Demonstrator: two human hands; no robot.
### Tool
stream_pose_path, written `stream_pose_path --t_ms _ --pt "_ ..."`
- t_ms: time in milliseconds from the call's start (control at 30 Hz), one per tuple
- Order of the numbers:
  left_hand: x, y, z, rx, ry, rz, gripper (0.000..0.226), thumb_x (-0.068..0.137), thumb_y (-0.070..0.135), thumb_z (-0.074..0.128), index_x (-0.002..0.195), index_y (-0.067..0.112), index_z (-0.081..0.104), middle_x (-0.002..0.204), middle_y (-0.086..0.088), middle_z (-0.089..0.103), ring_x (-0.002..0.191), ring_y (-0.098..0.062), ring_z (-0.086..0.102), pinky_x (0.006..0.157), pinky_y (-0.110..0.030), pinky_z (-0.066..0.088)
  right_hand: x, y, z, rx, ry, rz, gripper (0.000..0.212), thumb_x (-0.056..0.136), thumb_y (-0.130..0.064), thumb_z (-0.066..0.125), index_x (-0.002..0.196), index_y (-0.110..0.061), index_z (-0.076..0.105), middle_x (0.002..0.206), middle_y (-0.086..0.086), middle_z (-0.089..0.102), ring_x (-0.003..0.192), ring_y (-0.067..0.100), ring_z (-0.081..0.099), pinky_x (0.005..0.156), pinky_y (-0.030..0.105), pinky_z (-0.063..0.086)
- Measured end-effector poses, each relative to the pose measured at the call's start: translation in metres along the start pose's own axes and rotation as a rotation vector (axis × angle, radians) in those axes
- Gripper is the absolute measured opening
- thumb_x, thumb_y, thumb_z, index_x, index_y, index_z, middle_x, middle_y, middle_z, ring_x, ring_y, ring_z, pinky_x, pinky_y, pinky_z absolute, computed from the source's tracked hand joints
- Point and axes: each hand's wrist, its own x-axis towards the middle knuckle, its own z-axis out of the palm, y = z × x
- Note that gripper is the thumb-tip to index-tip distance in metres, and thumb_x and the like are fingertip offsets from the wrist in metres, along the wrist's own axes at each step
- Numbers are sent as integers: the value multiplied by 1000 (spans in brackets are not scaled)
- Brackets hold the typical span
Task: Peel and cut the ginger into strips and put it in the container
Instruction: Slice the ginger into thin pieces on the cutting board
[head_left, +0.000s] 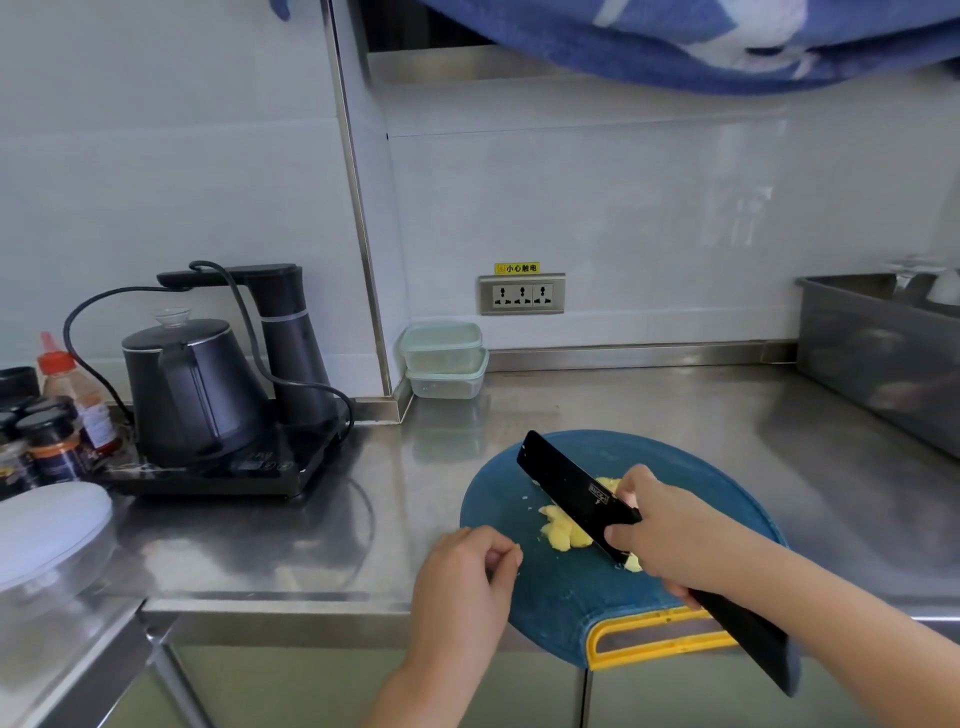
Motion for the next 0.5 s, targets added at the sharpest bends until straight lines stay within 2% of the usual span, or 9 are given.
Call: stream_pose_path --t_ms 100,200,333,400,500 --pt "7 5 -7 35 -60 -135 14 90 32 60 78 25 63 70 11 61 71 -4 57 60 -14 42 1 5 -4 51 0 -43 29 97 -18 48 119 -25 31 75 8 56 32 14 45 37 27 45" --pt "12 5 -9 54 -125 -237 19 88 32 62 74 20 62 65 9 60 68 -9 60 64 -25 50 -2 7 -6 83 2 -84 34 97 -15 47 121 -35 33 75 9 60 33 13 45 38 26 46" --pt "20 5 -13 -56 -194 -364 24 86 30 65 74 9 63 68 -3 65 65 -20 65 67 -37 57 -3 6 -4 117 27 -69 28 98 -18 48 122 -27 38 76 6 57 35 13 47 42 26 48" --pt "24 7 -16 -39 -254 -384 28 88 30 62 79 3 62 72 -9 65 62 -20 62 66 -33 56 -4 3 -2 127 38 -58 22 97 -20 48 117 -22 40 75 6 55 35 14 47 42 27 48" --pt "30 9 -20 -30 -364 -426 26 90 30 58 75 10 55 61 -5 54 52 -15 52 55 -24 45 -6 -5 8 100 29 -70 12 97 -21 48 108 -17 44 73 5 52 36 12 45 37 23 41"
